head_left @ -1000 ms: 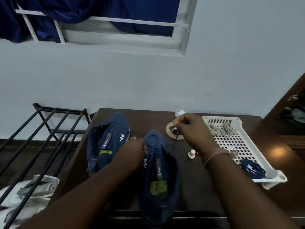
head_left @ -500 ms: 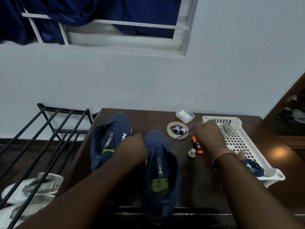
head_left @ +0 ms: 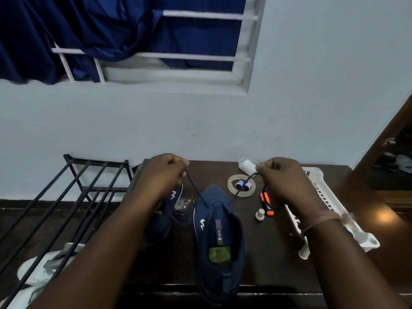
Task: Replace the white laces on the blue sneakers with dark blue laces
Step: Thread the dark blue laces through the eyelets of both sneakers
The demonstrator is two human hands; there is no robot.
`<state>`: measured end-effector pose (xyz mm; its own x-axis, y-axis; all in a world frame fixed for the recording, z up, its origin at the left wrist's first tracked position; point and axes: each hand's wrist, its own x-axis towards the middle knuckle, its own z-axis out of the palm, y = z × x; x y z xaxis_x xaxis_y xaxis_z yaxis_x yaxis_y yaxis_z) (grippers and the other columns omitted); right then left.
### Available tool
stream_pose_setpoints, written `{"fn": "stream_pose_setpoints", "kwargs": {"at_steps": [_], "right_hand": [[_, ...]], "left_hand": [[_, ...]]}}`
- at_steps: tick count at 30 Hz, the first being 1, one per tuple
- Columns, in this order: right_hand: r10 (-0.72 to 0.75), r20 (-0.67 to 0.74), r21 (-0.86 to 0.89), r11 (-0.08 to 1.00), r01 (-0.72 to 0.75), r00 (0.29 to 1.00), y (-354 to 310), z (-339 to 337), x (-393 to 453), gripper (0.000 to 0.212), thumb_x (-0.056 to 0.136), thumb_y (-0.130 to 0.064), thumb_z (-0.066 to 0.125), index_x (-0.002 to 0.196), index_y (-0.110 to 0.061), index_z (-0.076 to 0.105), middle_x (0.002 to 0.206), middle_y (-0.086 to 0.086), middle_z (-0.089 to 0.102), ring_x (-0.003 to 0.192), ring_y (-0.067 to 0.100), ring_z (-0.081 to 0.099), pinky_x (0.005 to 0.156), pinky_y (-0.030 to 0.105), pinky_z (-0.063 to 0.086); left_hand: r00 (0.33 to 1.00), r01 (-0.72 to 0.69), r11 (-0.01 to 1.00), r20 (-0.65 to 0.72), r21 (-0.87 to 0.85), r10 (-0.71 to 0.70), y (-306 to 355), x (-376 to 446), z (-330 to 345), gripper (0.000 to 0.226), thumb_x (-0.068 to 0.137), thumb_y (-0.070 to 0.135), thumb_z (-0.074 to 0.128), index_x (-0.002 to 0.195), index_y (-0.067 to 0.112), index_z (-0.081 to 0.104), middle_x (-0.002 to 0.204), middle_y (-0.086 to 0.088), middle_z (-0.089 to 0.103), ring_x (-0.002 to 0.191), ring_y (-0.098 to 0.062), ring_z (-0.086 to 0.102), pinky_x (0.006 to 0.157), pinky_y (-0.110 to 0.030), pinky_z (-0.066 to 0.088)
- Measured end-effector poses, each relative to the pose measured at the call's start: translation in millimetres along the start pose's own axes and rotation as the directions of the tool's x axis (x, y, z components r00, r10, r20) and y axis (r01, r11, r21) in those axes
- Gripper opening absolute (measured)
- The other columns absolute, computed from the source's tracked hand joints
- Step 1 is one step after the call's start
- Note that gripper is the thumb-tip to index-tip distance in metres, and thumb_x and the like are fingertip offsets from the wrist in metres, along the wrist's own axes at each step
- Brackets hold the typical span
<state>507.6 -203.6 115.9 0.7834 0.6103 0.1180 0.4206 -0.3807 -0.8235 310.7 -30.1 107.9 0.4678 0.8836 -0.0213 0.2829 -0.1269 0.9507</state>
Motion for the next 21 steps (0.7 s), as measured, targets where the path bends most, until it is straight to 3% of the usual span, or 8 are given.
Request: {"fn": "stream_pose_setpoints", "kwargs": {"at_steps": [2,5,7,10,16,21], "right_hand": [[0.028,0.003,0.105,0.994,-0.028,1.0,-13,-11,-8,0.023,0.09,-0.024,0.055,0.079,-0.01,0.071,0.068,0.006,0.065,0.06,0.015,0.058,0.063,0.032,0.045],[0.046,0.096,0.185,0.981,-0.063,0.994,-40,-29,-18,0.03,0.099,-0.017,0.042,0.094,-0.015,0.071,0.075,0.002,0.068,0.06,0.018,0.056,0.062,0.036,0.046],[-0.005,0.179,0.141,0.99,-0.021,0.984,-68,-46,-26,0.028,0.103,-0.017,0.041,0.1,-0.011,0.067,0.079,0.006,0.072,0.059,0.019,0.057,0.06,0.039,0.05],[-0.119,0.211,0.082,0.991,0.104,0.97,-118,-73,-28,0.025,0.104,-0.016,0.042,0.104,-0.007,0.066,0.084,0.011,0.075,0.067,0.022,0.069,0.075,0.045,0.057],[-0.218,0.22,0.123,0.973,0.195,0.951,-207,-113,-26,0.02,0.103,-0.01,0.048,0.103,0.004,0.062,0.085,0.022,0.074,0.067,0.028,0.071,0.071,0.04,0.06],[-0.255,0.228,0.131,0.964,0.23,0.94,-248,-133,-22,0.015,0.1,-0.009,0.056,0.097,0.003,0.064,0.085,0.021,0.075,0.075,0.03,0.074,0.076,0.043,0.062]], "left_hand": [[0.999,0.051,0.986,0.007,-0.161,-0.05,14,-6,-12,0.015,0.095,0.019,0.06,0.094,0.017,0.075,0.073,0.003,0.069,0.054,-0.009,0.053,0.053,-0.025,0.042],[0.996,0.088,0.955,0.057,-0.284,-0.074,44,-15,-26,0.019,0.098,0.012,0.054,0.102,0.011,0.073,0.079,0.0,0.074,0.054,-0.008,0.053,0.049,-0.022,0.039],[0.994,0.086,0.953,0.095,-0.29,-0.061,72,-21,-37,0.022,0.099,0.012,0.05,0.104,0.011,0.071,0.09,-0.003,0.077,0.057,-0.007,0.057,0.05,-0.021,0.043],[0.98,0.108,0.96,0.193,-0.26,-0.058,122,-28,-53,0.027,0.1,0.009,0.043,0.111,0.009,0.068,0.1,-0.005,0.077,0.064,-0.008,0.065,0.058,-0.022,0.049],[0.938,0.147,0.966,0.338,-0.211,-0.069,214,-51,-73,0.036,0.096,0.001,0.036,0.118,0.004,0.063,0.112,-0.015,0.074,0.096,-0.021,0.074,0.079,-0.032,0.057],[0.946,0.054,0.979,0.325,-0.194,0.013,273,-64,-90,0.054,0.086,-0.014,0.025,0.123,0.002,0.061,0.119,-0.018,0.069,0.108,-0.026,0.07,0.085,-0.034,0.057]]}}
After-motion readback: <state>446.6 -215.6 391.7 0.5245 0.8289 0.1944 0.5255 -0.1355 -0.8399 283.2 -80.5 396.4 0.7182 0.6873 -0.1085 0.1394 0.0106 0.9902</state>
